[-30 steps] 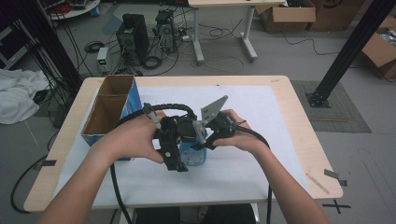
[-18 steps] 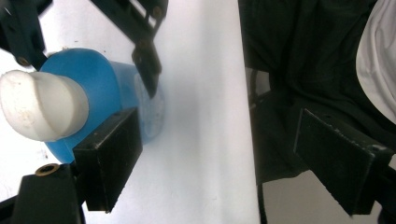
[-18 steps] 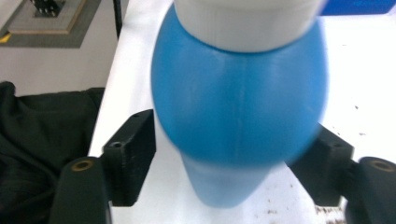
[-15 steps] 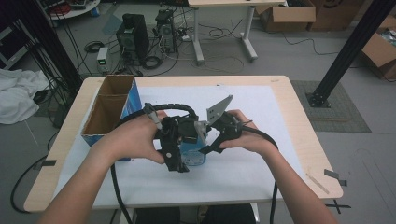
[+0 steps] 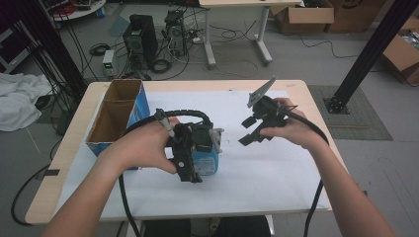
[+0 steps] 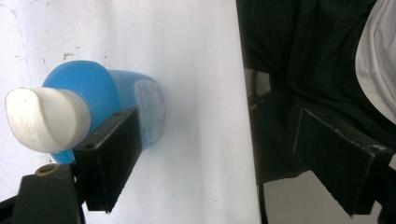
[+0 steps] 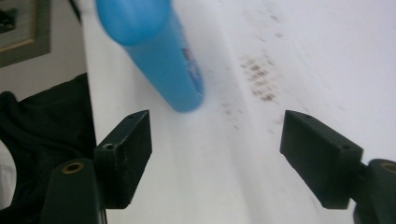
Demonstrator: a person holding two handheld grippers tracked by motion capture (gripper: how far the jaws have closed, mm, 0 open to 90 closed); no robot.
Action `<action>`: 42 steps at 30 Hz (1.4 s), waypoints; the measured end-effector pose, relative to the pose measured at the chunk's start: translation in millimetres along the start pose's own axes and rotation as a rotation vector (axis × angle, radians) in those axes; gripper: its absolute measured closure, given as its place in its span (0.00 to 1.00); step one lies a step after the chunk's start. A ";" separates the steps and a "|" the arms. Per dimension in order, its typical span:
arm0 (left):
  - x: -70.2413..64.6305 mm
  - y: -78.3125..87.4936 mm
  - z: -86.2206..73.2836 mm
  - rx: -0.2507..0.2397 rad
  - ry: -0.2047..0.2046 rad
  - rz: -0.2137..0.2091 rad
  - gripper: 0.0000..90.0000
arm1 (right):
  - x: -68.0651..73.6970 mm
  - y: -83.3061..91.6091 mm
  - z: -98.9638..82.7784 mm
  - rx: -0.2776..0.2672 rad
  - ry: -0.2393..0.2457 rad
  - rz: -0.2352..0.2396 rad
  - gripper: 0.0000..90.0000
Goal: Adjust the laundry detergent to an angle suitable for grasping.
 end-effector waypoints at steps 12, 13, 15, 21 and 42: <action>-0.6 -0.5 5.1 -0.007 -0.014 0.000 0.18 | -14.3 63.1 14.1 0.027 -0.229 -0.198 0.27; -0.3 -0.8 4.7 -0.007 -0.013 -0.001 0.18 | -13.9 67.6 15.3 0.032 -0.250 -0.209 0.27; 0.5 -1.4 3.7 -0.004 -0.011 -0.001 0.18 | -13.4 76.7 17.8 0.036 -0.283 -0.225 0.27; 0.9 -2.2 2.8 0.001 -0.010 0.001 0.18 | -14.1 107.1 19.8 0.031 -0.387 -0.300 0.25; -0.4 -0.5 9.0 -0.002 -0.026 0.010 0.17 | -10.1 137.6 13.1 0.059 -0.491 -0.371 0.23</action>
Point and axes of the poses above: each handheld gripper's, and its own axes: y roughly backward along the jaws, z roughly out of its top, x roughly to its left, the point moved 5 cm from there along -y, roughly forward along the jaws, and after that the axes turned 13 degrees about z, right-handed, at the moved point
